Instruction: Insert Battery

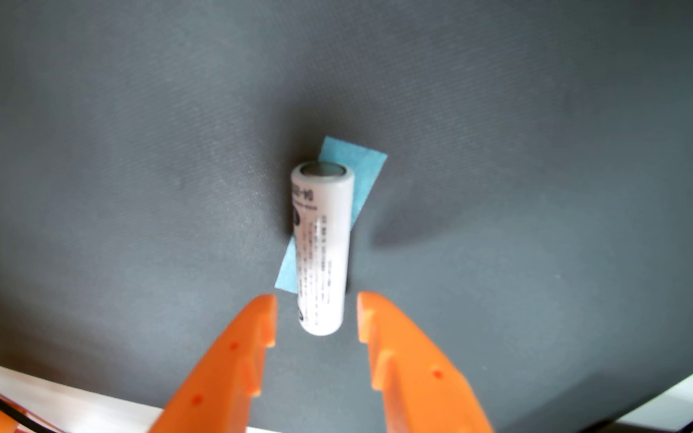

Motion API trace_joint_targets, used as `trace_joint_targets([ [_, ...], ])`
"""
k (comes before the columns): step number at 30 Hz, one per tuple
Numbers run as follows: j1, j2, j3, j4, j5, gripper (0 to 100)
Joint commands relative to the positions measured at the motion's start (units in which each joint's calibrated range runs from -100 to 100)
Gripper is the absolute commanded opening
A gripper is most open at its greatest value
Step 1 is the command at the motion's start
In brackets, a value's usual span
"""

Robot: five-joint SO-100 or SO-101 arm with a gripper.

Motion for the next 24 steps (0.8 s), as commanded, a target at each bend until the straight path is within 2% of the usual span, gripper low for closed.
trace_joint_targets([
  [1, 0.4, 0.4, -2.2, 0.2, 0.4, 12],
  [24, 1.6, 4.7, -2.0, -3.2, 2.0, 12],
])
